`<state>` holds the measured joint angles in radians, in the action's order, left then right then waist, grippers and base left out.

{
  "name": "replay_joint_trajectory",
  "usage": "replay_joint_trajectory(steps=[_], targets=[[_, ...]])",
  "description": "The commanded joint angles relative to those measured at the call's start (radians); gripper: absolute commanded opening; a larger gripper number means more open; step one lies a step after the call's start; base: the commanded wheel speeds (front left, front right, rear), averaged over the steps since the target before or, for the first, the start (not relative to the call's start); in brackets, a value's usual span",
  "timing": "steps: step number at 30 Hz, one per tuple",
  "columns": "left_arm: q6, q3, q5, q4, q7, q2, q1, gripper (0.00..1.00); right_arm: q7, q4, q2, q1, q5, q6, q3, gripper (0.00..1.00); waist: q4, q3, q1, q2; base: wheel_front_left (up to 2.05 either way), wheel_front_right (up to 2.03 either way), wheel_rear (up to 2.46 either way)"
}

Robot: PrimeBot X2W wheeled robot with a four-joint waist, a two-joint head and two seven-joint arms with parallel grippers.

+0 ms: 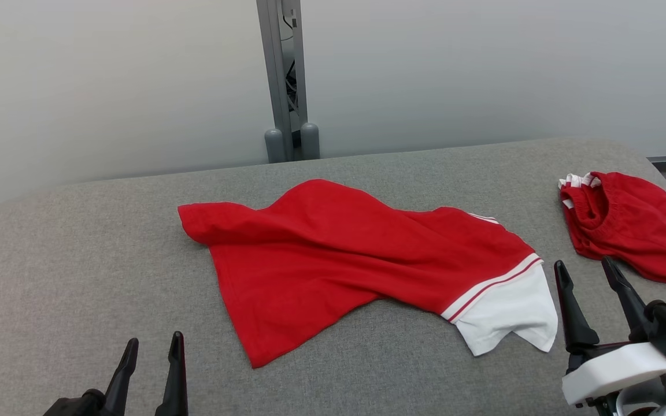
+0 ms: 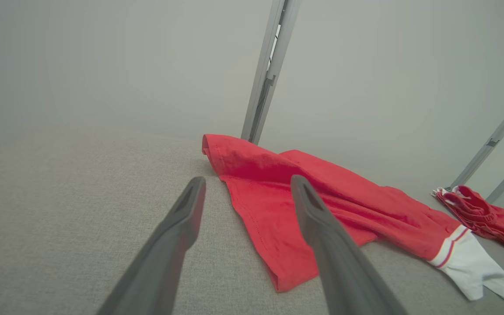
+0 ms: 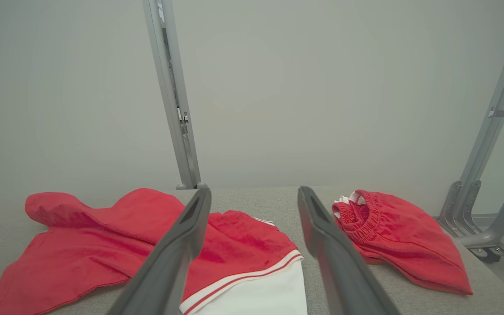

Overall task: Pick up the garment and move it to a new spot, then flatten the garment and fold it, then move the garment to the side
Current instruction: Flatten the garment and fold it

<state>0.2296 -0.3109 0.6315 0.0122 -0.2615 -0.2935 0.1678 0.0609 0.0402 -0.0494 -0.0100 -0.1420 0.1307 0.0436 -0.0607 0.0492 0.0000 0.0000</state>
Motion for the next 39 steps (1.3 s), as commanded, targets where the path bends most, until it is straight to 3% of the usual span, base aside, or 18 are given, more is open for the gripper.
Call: replay_joint_trajectory(steps=[1,9,14,22,27,39], targets=[[0.000,0.000,-0.006,-0.002,-0.003,-0.005,0.006,1.00,0.003,0.001,-0.003,0.006,-0.007,0.000,0.000,1.00,0.000,0.001,0.0000,0.0000,0.00,0.00,0.00],[0.002,-0.005,-0.008,0.002,0.000,-0.011,0.005,1.00,0.006,0.002,-0.003,0.004,-0.007,0.000,0.003,1.00,-0.003,0.000,0.0000,0.0000,0.00,0.00,0.00],[-0.020,-0.026,-0.013,-0.007,0.014,-0.017,-0.022,1.00,0.008,0.007,-0.003,0.006,-0.013,0.000,0.008,1.00,-0.003,-0.005,0.0000,0.0000,0.00,0.00,0.00],[-0.105,-0.098,0.113,-0.139,0.150,0.066,-0.086,1.00,0.007,0.025,-0.003,0.006,-0.028,0.000,0.009,1.00,-0.005,-0.030,0.0000,0.0000,0.00,0.00,0.00],[-0.110,-0.111,0.140,-0.270,0.198,0.101,-0.152,1.00,0.011,0.038,-0.004,-0.006,-0.035,0.000,0.004,1.00,-0.024,-0.051,0.0000,0.0000,0.00,0.00,0.00],[-0.147,-0.031,0.297,-0.472,0.233,0.186,-0.245,1.00,0.029,0.041,-0.004,-0.028,-0.043,0.000,0.021,1.00,-0.078,-0.118,0.0000,0.0000,0.00,0.00,0.00]])
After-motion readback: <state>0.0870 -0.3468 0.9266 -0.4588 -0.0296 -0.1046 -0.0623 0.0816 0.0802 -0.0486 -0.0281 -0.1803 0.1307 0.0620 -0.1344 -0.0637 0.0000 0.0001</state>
